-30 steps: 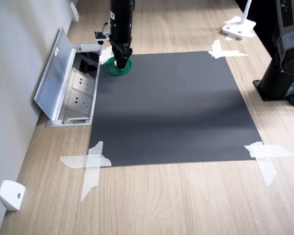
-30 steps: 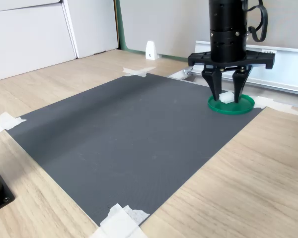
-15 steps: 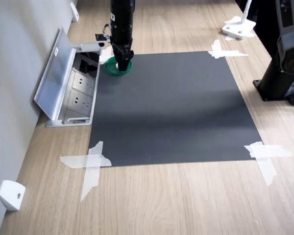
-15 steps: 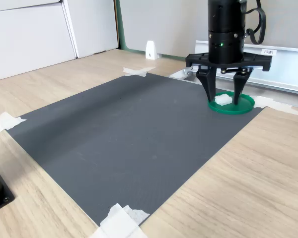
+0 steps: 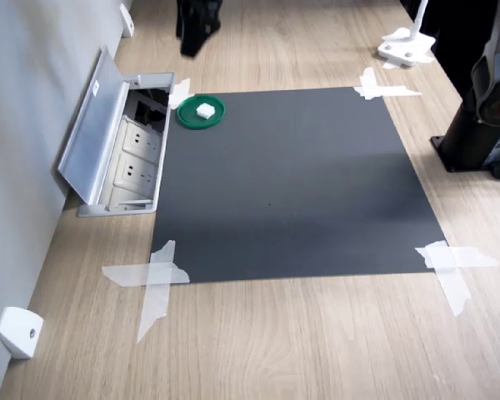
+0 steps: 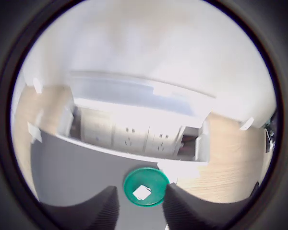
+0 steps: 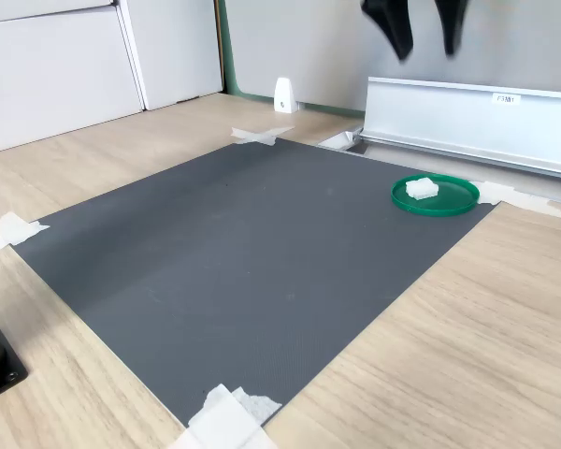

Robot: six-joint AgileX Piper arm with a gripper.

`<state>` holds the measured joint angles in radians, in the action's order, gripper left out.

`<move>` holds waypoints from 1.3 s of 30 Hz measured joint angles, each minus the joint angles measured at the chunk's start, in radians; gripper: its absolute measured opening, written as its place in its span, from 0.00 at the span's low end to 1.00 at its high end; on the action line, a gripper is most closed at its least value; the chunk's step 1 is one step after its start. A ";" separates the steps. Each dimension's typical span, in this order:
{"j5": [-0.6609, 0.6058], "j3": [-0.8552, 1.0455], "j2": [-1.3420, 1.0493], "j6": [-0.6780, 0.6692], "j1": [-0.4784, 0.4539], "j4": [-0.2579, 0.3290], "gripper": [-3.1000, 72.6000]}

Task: Grasp a white terminal and put it on the green lid.

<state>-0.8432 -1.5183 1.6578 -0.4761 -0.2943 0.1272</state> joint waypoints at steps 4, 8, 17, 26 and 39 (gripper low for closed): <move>0.116 0.142 -0.182 0.103 0.001 0.007 0.29; 0.304 0.335 -0.389 0.269 0.030 -0.030 0.10; 0.523 0.793 -0.825 0.353 0.152 -0.031 0.03; 0.615 1.205 -1.240 0.363 0.161 -0.028 0.03; 0.562 1.452 -1.668 0.363 0.161 -0.032 0.03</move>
<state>-0.2814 -0.0658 -0.0104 -0.1128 -0.1330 0.0954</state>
